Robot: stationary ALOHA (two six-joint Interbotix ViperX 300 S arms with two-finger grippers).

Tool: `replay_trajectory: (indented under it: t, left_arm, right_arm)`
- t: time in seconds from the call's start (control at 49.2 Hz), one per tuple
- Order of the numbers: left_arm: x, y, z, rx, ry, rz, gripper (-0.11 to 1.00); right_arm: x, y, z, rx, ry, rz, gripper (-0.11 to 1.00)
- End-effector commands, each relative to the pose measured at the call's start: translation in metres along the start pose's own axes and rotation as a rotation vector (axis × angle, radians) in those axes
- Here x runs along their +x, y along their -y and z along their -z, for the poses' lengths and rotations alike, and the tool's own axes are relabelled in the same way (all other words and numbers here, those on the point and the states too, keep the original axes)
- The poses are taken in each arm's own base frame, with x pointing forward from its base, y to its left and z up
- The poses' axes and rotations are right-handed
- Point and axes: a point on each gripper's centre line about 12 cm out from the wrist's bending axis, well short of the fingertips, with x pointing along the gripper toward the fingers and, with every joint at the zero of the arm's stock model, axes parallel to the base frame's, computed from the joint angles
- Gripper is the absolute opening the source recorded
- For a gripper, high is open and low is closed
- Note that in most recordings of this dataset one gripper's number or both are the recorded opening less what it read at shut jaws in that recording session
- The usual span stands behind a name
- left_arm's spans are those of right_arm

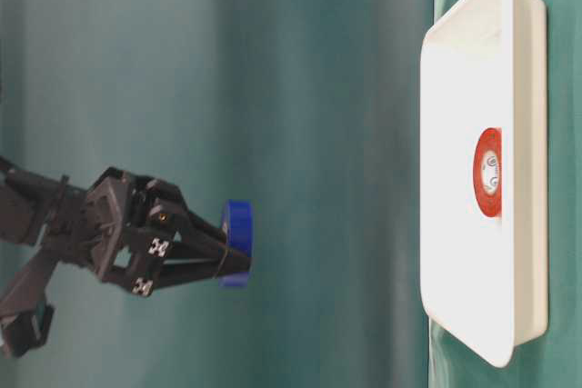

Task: Pick up the tape from a random location and place it into the white case.
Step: 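Carry the blue tape with the right gripper over the white tray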

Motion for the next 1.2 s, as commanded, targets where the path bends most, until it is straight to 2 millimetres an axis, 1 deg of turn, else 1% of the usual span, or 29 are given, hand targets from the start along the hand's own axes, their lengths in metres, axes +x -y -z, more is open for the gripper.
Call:
replay_trajectory:
  t: [0.0, 0.142, 0.63, 0.712, 1.016, 1.179]
  left_arm:
    - [0.001, 0.0, -0.002, -0.004, -0.001, -0.003, 0.98]
    - [0.001, 0.0, -0.002, -0.004, 0.002, -0.003, 0.98]
    - [0.001, -0.003, -0.002, -0.009, -0.001, -0.014, 0.98]
    - [0.001, -0.003, -0.002, -0.009, -0.001, -0.014, 0.98]
    - [0.001, -0.003, -0.001, -0.009, -0.002, -0.014, 0.98]
    - [0.002, -0.003, 0.0, -0.009, -0.005, -0.014, 0.98]
  right_arm:
    - [-0.039, 0.012, -0.01, 0.024, 0.088, -0.001, 0.32]
    - [-0.036, 0.017, -0.01, 0.031, 0.084, 0.005, 0.32]
    - [-0.034, 0.017, -0.008, 0.029, 0.078, 0.005, 0.32]
    - [-0.028, 0.016, -0.006, 0.027, 0.066, 0.006, 0.32]
    - [0.005, 0.009, 0.006, 0.018, 0.057, -0.003, 0.32]
    - [0.028, 0.004, 0.016, 0.014, 0.05, -0.016, 0.32]
